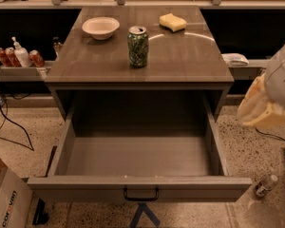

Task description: Close top drawer

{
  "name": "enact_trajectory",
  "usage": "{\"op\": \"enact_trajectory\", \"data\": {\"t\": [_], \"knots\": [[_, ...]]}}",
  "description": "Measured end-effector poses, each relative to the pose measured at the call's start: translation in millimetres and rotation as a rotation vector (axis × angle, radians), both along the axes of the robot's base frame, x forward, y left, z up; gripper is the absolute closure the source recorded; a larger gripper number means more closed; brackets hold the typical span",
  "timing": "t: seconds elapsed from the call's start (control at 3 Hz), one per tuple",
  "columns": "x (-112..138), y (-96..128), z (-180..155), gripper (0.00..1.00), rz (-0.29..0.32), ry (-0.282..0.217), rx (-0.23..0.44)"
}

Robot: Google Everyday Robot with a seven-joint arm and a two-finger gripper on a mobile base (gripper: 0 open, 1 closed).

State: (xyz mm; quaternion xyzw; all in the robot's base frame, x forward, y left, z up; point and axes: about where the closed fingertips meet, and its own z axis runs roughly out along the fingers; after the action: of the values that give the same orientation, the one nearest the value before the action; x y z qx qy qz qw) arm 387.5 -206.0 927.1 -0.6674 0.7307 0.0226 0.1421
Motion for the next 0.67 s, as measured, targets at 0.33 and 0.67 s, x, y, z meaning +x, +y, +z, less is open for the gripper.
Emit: {"op": "enact_trajectory", "data": {"t": [0.33,0.67], "knots": [[-19,6,-41,1.0,0.008,0.037,0.005],[-38,3,-97,1.0,-0.038,0.089,0.027]]}}
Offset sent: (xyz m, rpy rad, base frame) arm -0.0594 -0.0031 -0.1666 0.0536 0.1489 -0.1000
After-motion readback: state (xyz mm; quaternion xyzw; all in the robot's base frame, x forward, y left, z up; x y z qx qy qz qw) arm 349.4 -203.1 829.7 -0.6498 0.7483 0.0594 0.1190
